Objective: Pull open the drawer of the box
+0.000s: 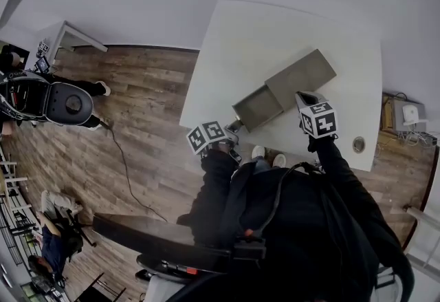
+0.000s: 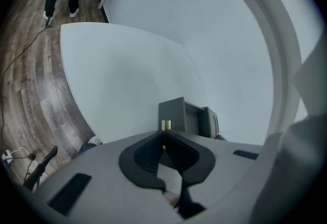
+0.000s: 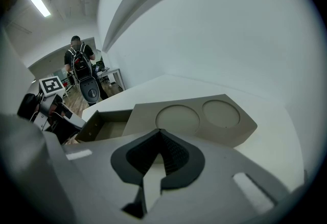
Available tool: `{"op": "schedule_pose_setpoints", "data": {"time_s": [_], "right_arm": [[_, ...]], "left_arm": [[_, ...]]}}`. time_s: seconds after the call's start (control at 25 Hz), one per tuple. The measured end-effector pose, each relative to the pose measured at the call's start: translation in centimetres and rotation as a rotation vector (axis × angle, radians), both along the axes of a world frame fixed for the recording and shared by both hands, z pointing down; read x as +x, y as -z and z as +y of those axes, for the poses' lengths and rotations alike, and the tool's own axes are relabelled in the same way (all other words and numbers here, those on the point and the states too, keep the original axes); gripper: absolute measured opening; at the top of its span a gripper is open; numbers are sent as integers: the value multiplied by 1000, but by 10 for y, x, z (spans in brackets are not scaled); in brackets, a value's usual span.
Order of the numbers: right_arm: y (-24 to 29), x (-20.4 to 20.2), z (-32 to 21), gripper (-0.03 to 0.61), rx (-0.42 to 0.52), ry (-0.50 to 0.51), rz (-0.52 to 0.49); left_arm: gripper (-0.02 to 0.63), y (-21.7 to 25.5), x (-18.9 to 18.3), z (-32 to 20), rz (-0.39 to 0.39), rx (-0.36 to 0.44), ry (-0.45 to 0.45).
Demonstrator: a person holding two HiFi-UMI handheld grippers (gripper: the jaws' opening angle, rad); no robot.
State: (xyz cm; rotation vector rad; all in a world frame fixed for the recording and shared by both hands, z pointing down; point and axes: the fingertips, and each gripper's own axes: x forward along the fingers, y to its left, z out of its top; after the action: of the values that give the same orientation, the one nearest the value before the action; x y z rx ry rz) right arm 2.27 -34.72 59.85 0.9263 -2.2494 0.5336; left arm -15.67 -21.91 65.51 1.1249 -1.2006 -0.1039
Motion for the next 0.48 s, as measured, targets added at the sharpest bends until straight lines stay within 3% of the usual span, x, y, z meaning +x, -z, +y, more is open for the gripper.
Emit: {"op": "schedule_pose_setpoints", "data": {"time_s": [0.48], "right_arm": [[-1, 2, 3, -8, 1, 3, -9]], "left_arm": [[17, -2, -4, 10, 10, -3, 27]]}}
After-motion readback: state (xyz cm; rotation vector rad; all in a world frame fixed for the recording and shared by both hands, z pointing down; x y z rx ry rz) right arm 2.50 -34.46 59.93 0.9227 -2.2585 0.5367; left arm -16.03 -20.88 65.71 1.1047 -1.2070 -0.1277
